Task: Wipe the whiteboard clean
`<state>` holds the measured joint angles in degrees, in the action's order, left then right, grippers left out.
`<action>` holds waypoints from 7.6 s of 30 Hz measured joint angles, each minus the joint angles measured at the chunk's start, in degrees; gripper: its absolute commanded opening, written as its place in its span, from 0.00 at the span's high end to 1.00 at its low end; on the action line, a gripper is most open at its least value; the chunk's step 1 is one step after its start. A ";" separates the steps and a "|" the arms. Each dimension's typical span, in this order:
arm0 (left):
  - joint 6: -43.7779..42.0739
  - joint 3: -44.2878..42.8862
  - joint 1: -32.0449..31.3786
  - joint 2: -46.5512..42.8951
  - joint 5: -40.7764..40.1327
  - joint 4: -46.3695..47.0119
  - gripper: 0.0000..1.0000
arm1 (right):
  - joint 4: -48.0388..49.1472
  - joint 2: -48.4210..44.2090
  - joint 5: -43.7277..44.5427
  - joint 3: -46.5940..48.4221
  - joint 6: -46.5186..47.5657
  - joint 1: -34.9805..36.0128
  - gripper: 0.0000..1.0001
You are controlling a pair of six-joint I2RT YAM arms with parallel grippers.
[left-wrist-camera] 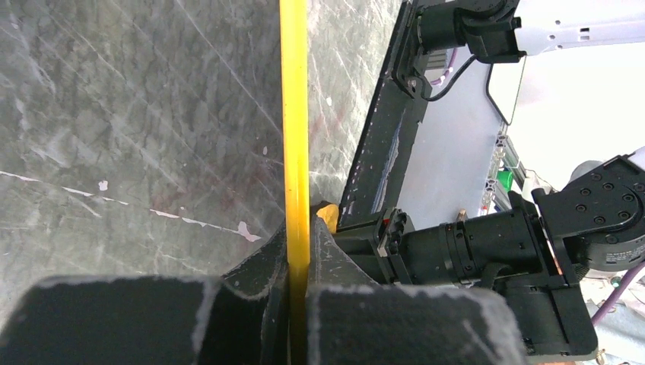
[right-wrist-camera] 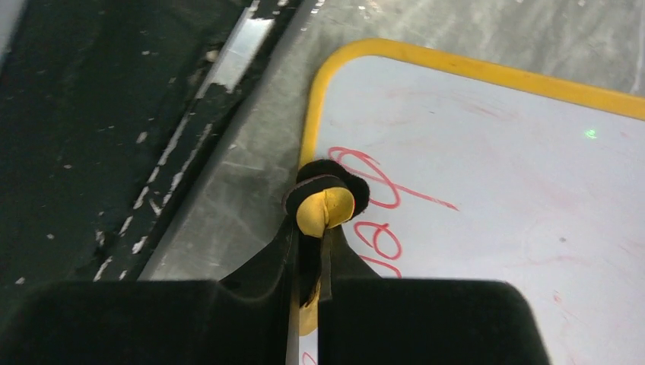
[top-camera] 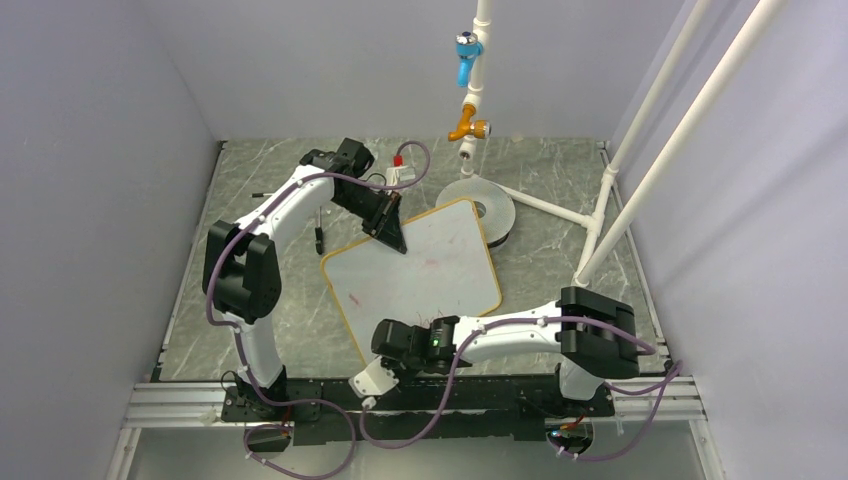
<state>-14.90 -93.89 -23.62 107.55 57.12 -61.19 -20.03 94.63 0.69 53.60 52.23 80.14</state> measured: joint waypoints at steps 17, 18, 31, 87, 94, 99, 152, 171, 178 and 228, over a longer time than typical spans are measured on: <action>0.44 0.00 0.42 0.00 -0.11 0.50 1.00 | 2.10 0.11 8.00 5.22 -6.60 -0.22 1.00; 0.44 0.00 0.39 0.00 -0.11 0.50 1.00 | 1.84 0.42 8.04 5.46 -6.54 0.11 1.00; 0.42 0.00 0.39 0.00 -0.13 0.50 1.00 | -3.52 7.06 8.13 10.12 -6.91 4.13 1.00; 0.59 0.00 0.72 0.00 0.07 0.98 1.00 | -2.62 2.01 7.65 3.41 -8.70 0.92 1.00; 0.59 0.00 0.72 0.00 0.17 0.98 1.00 | -2.89 -0.94 8.28 0.85 -8.68 -0.79 1.00; 0.59 0.00 0.63 0.00 0.26 0.87 1.00 | -3.74 -0.85 8.35 1.44 -8.68 0.11 1.00; 4.20 3.63 1.27 -1.75 0.02 5.09 1.00 | -5.31 -11.39 9.49 -2.56 -11.37 -12.96 1.00; 5.84 9.73 1.68 -5.92 0.70 8.50 1.00 | 1.75 -7.30 1.01 -2.54 -11.72 -5.60 1.00; 6.03 9.73 1.81 -6.05 0.66 8.66 1.00 | 5.64 -16.76 3.10 -5.79 -11.78 -16.68 1.00; 10.67 15.56 3.69 -11.19 -0.74 13.44 1.00 | 1.99 -11.56 -3.23 -5.79 -9.55 -13.05 1.00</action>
<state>-4.23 -78.32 -19.92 96.36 56.38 -47.75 -18.04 83.07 -2.55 47.81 42.68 67.09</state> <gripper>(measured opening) 0.075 0.075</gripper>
